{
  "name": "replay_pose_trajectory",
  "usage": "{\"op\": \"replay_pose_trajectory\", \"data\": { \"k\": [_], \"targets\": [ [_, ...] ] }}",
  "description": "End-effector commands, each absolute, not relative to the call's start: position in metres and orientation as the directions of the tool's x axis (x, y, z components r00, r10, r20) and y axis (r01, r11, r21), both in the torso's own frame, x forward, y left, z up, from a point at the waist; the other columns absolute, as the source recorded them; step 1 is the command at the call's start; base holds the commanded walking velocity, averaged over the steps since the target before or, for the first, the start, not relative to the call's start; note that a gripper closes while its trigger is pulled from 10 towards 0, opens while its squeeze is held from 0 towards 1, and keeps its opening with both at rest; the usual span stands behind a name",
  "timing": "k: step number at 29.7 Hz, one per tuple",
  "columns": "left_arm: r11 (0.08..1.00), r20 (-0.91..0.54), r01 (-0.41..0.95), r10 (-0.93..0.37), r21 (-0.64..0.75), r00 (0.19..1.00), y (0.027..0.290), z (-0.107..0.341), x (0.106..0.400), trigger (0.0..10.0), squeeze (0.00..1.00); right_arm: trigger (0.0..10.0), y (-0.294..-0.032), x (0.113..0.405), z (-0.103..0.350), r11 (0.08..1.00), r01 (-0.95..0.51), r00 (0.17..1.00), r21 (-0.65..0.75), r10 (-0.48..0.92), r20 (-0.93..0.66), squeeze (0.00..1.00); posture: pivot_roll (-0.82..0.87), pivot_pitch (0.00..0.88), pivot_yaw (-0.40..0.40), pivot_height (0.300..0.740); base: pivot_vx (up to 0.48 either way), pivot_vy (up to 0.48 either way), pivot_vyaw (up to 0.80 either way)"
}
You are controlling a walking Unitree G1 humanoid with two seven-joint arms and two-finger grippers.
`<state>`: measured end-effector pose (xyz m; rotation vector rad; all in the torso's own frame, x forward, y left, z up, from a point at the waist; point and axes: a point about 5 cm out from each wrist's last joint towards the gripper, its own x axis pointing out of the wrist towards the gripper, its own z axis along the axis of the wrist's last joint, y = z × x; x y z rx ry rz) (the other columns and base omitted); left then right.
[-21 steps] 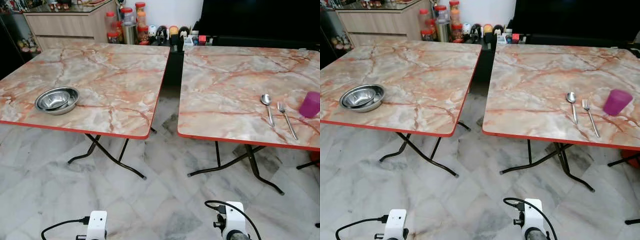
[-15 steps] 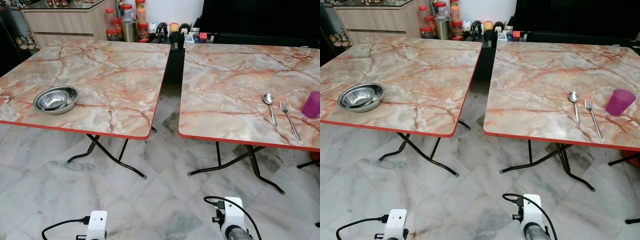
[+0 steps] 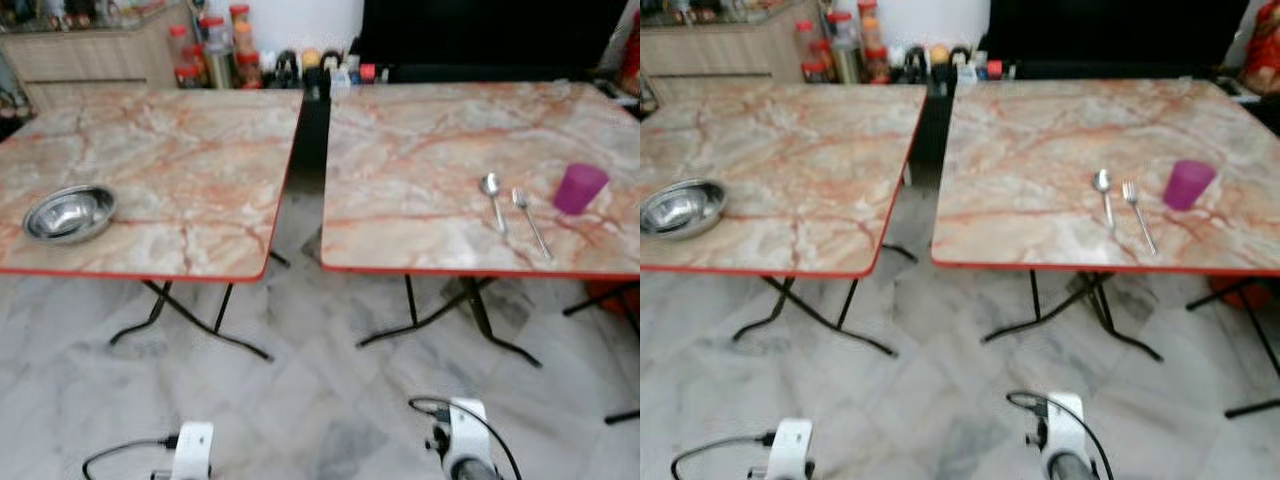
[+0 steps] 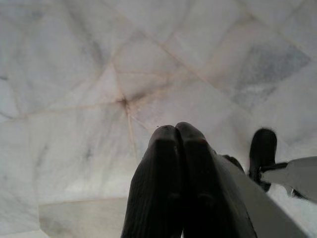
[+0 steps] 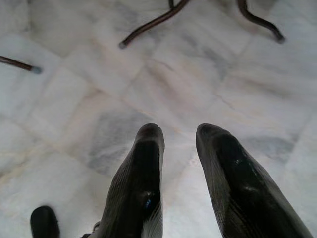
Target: Setting the table
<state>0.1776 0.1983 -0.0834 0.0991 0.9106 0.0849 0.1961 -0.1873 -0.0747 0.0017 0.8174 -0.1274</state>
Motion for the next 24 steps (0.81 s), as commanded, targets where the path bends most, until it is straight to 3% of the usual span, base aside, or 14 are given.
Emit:
{"op": "replay_pose_trajectory", "data": {
  "k": [1, 7, 24],
  "targets": [
    [0.991, -0.795, -0.03, 0.121, 0.129, 0.595, 0.2, -0.085, 0.173, 10.0, 0.0, 10.0, -0.188, 0.192, -0.077, 0.991, 0.124, 0.666, -0.051, -0.121, -0.736, 0.0, -0.11, 0.033, 0.0, 0.74, 0.0, -0.337, 0.0],
    [0.991, -0.796, -0.026, 0.123, 0.133, 0.593, 0.203, -0.086, 0.172, 10.0, 0.0, 10.0, -0.187, 0.194, -0.076, 0.991, 0.122, 0.675, -0.047, -0.118, -0.728, 0.0, -0.11, 0.019, 0.012, 0.74, 0.0, -0.319, 0.0],
    [0.988, -0.77, -0.067, 0.151, 0.139, 0.62, 0.215, -0.08, 0.179, 10.0, 0.0, 10.0, -0.175, 0.219, -0.061, 0.998, 0.042, 0.761, -0.04, -0.058, -0.646, 0.0, -0.09, 0.0, 0.008, 0.74, 0.0, 0.0, 0.0]
  ]
}}
